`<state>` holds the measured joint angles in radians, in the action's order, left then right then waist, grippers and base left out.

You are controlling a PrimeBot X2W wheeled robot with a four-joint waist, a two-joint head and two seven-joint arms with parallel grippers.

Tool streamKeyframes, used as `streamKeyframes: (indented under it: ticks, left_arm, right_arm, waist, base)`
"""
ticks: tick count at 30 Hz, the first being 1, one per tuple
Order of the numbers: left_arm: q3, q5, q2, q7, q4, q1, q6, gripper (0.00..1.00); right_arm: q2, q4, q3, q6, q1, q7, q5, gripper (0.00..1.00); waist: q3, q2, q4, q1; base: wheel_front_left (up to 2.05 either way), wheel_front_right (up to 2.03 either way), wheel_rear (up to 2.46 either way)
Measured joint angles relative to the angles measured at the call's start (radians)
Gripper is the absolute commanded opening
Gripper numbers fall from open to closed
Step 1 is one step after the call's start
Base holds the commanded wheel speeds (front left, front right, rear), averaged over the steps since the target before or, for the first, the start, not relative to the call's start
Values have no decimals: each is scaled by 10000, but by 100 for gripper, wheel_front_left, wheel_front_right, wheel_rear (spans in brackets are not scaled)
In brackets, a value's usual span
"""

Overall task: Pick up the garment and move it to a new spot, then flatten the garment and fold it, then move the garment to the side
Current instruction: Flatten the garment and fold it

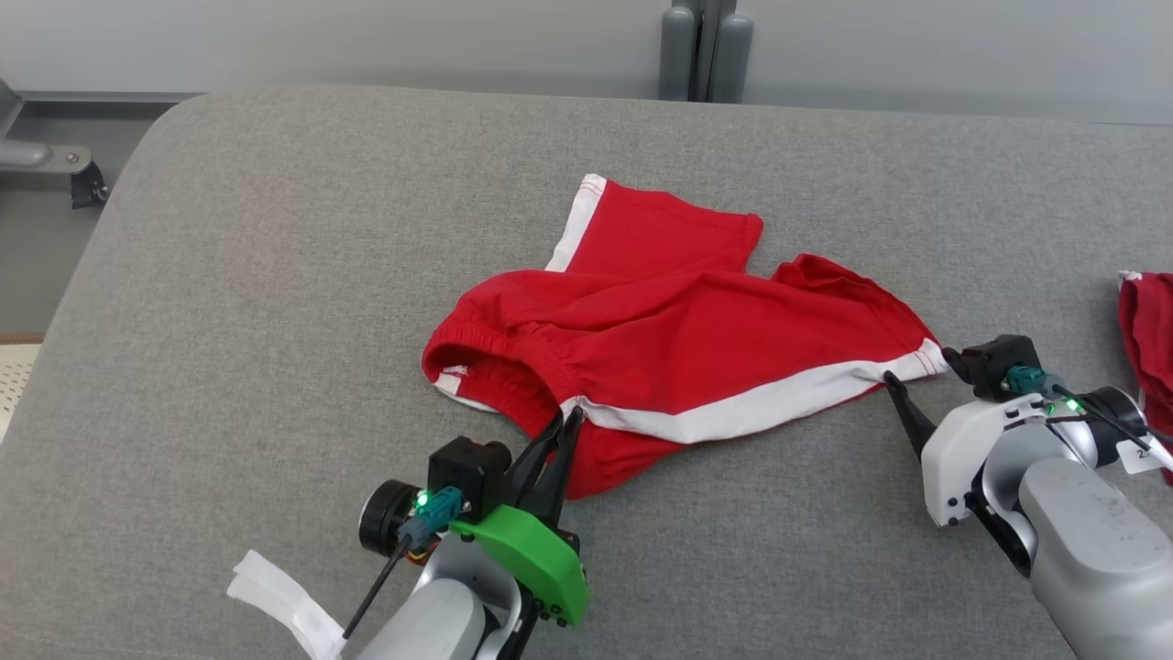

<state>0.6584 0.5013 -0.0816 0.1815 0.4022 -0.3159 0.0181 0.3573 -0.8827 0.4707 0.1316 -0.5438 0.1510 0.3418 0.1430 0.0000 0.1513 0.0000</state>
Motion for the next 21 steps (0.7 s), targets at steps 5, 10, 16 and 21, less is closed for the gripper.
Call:
streamKeyframes:
  ticks: [5, 10, 16, 21]
  left_arm:
    - [19, 50, -25, 0, -19, -2, 0, 0]
    - [29, 63, -67, 2, -27, -4, 29, 0]
    - [31, 100, -232, 0, -79, 22, 96, 0]
    - [4, 54, -600, -178, -487, 82, 228, 0]
  right_arm:
    - [73, -127, 117, 0, -42, -46, 192, 46]
    - [90, -251, 288, 0, -80, 2, 286, 0]
    - [113, -75, 370, 0, -59, 545, 458, 0]
    - [188, 1116, 391, 0, -54, 978, 826, 0]
  waist:
    - [63, 0, 88, 0]
    - [97, 0, 117, 0]
    - [-128, 0, 90, 0]
    - [-497, 0, -12, 0]
  base:
    - [0, 0, 0]
    - [0, 0, 0]
    - [0, 0, 0]
    - [0, 0, 0]
